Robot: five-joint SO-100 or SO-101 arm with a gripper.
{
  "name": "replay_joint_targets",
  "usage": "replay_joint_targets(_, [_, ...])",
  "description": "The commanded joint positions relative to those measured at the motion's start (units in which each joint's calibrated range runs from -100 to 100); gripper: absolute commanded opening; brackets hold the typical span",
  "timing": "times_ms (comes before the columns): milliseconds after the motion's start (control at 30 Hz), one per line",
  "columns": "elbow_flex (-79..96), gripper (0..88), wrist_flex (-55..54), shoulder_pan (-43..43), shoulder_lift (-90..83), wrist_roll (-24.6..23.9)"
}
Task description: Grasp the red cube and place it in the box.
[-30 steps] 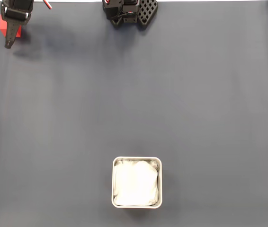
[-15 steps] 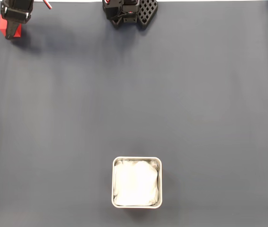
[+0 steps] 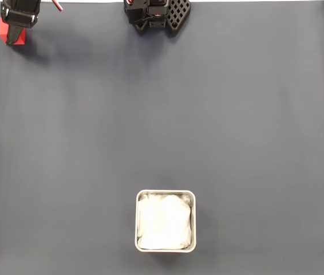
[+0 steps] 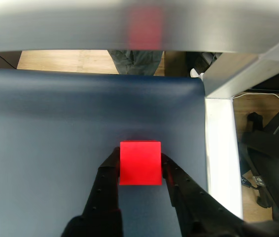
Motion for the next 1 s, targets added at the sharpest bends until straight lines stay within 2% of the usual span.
replay_joint_targets(0, [-2.27, 8.6, -0.65, -0.66, -0.63, 0.44])
replay_joint_targets(500, [-6.2, 7.8, 4.27, -1.65, -2.97, 0.39])
replay_joint_targets(967, [-13.95, 7.6, 12.14, -7.62, -7.65, -0.15])
